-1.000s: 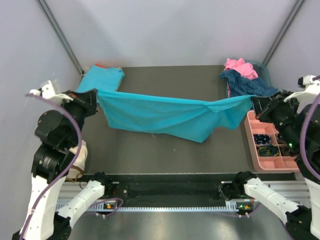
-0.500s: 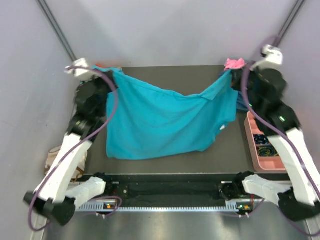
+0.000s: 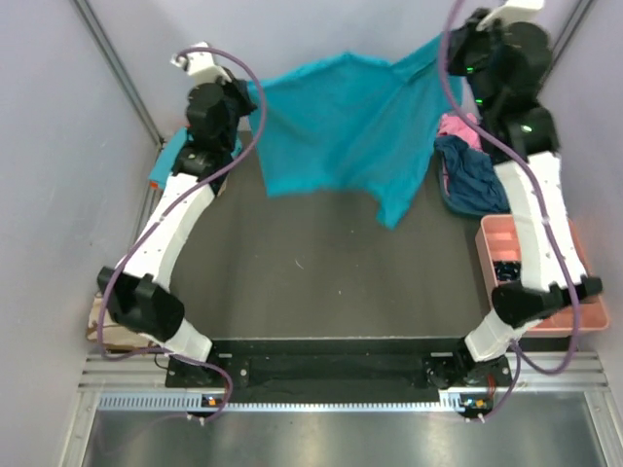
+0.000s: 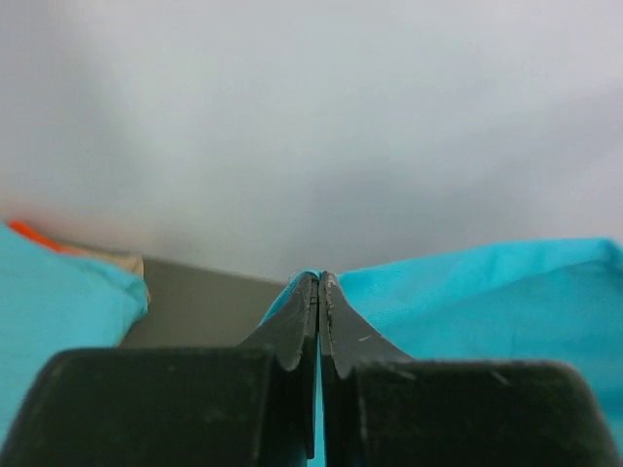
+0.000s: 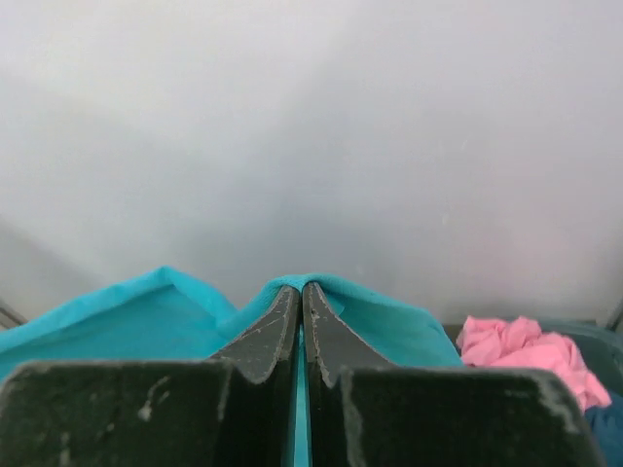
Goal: Fold and stack the t-shirts
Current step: Flatten the tshirt out
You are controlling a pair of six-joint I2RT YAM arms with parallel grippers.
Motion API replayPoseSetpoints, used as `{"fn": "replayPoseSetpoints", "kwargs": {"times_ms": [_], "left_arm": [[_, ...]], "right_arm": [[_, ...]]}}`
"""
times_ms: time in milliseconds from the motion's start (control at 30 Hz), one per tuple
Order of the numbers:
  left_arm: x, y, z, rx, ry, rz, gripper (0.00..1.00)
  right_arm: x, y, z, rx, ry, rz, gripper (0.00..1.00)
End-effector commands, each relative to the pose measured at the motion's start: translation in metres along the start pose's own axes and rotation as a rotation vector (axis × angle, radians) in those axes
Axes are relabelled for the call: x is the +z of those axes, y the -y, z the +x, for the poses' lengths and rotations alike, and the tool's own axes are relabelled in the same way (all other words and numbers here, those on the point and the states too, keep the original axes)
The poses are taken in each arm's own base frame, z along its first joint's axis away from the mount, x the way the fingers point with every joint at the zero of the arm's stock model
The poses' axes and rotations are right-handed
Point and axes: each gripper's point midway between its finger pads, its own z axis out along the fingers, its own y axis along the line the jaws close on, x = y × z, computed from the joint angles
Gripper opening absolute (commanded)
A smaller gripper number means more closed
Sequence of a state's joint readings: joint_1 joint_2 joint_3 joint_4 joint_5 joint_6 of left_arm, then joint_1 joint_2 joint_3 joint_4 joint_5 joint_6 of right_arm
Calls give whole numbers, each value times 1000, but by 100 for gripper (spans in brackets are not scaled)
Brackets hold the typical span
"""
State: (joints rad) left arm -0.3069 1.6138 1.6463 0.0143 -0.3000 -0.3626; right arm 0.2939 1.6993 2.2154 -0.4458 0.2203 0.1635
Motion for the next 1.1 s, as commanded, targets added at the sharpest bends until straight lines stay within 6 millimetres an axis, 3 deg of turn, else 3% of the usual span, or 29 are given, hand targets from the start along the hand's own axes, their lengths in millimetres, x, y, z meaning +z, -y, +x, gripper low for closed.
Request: {"fn": "replayPoseSetpoints", "kwargs": {"times_ms": [0,33,67,100,133,167,200,233,267,300,333,367,400,433,467,500,533,567,600,700,800,1067], "left_arm": [[-81,23,-142,-41,281,90,0],[-85,17,-136,-32,267,78,0],[-91,13,-134,-33,261,66,0],[-107,9,-139,-43,267,66,0],[-107,-1,-113,-37,219,42,0],[-111,-8,-101,-39,199,27,0],[-125,-17,-93,-40,174,11,0],[-124,-35,-51,-35,97,-37,0],[-128,-45,-31,-37,59,-60,0],[-137,-62,7,-23,-12,-90,0],[-143,-73,33,-32,-72,-116,0],[-149,-82,56,-41,-120,-135,0],[-162,-103,105,-52,-204,-179,0],[-169,-114,128,-65,-243,-206,0],[-177,-124,148,-80,-271,-234,0],[-191,-143,192,-105,-345,-285,0],[-197,-150,209,-119,-375,-301,0],[-202,-154,226,-136,-401,-309,0],[-214,-165,251,-157,-451,-340,0],[-228,-171,276,-189,-538,-378,0],[-236,-177,283,-179,-571,-412,0],[-240,-196,275,-77,-561,-498,0]], "right_arm": [[-117,-3,-133,56,319,-101,0],[-123,-2,-129,67,314,-103,0],[-117,-1,-94,81,239,-104,0],[-138,2,-97,100,257,-117,0],[-142,2,-84,134,238,-125,0],[-131,4,-34,139,132,-117,0],[-147,7,-24,160,123,-128,0],[-148,5,-4,177,88,-145,0],[-142,6,61,195,-47,-146,0],[-154,7,79,214,-76,-156,0],[-154,13,144,231,-209,-129,0],[-161,11,171,245,-269,-141,0],[-167,12,197,256,-328,-138,0],[-180,16,244,264,-426,-125,0],[-189,18,268,266,-486,-112,0],[-197,21,287,269,-534,-97,0],[-212,24,316,283,-602,-78,0],[-223,28,333,283,-660,-58,0],[-232,28,344,290,-700,-57,0],[-262,26,370,306,-818,-50,0],[-278,29,372,305,-853,-22,0],[-289,47,379,278,-878,70,0]]}}
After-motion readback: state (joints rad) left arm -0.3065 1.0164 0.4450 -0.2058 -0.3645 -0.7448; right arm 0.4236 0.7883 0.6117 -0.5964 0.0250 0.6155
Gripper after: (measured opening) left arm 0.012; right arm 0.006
